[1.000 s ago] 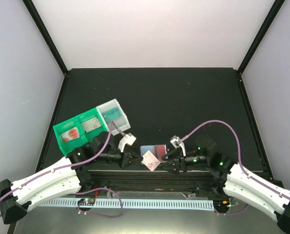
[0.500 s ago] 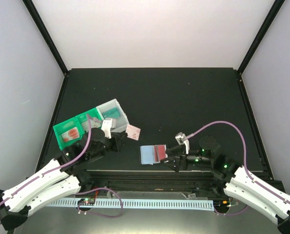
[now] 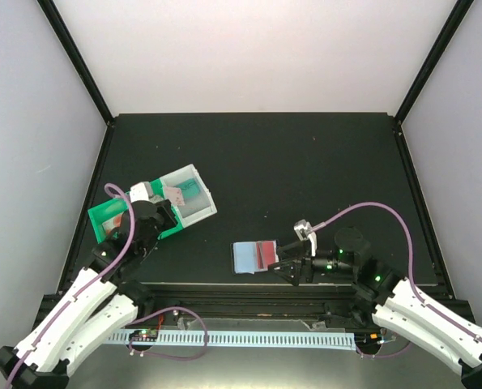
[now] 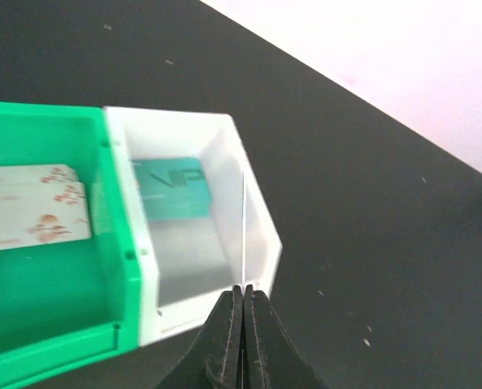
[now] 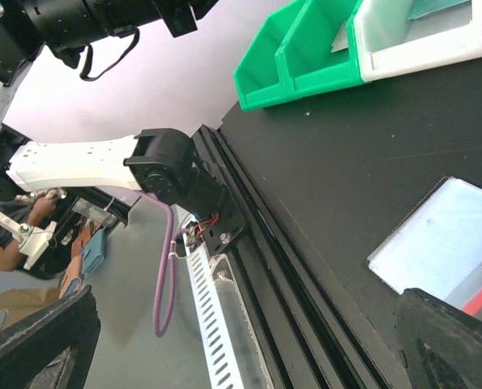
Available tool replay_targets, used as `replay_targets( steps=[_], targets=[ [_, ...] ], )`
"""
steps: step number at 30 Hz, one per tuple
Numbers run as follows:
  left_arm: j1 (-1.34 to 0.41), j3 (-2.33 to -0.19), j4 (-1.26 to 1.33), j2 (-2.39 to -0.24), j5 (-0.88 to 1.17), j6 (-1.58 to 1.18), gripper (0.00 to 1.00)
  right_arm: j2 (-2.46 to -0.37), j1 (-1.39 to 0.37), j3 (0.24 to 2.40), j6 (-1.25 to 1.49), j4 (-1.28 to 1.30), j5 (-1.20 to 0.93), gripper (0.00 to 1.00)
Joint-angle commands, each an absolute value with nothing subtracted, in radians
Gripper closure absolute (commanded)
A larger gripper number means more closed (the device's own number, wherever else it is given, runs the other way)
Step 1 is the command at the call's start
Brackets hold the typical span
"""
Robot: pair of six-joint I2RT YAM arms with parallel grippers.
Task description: Take the credit cards out of the card holder
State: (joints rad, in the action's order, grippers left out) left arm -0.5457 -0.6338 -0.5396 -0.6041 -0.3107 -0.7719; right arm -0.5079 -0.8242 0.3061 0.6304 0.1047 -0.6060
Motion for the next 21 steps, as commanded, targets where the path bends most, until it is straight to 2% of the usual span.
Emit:
replay_targets(
  steps=[1,11,21],
  targets=[
    [-0.477,-0.642,-0.572,-0.58,-0.409,-0.804,0.98,-0.484,-0.828,0.294,0.634,0.095,-0.591,0.0],
    [-0.31,-0.635,-0.643,-0.664,-0.414,-0.832,0.98,-0.495,-0.828,0.286,0.627,0.099,-0.595,0.0],
    [-0.163,-0.756,-0.745,-0.868,-0.26,-0.621,0.98,-0.483,-0.828,0.299,0.584,0.14,-0.596,0.0]
  ],
)
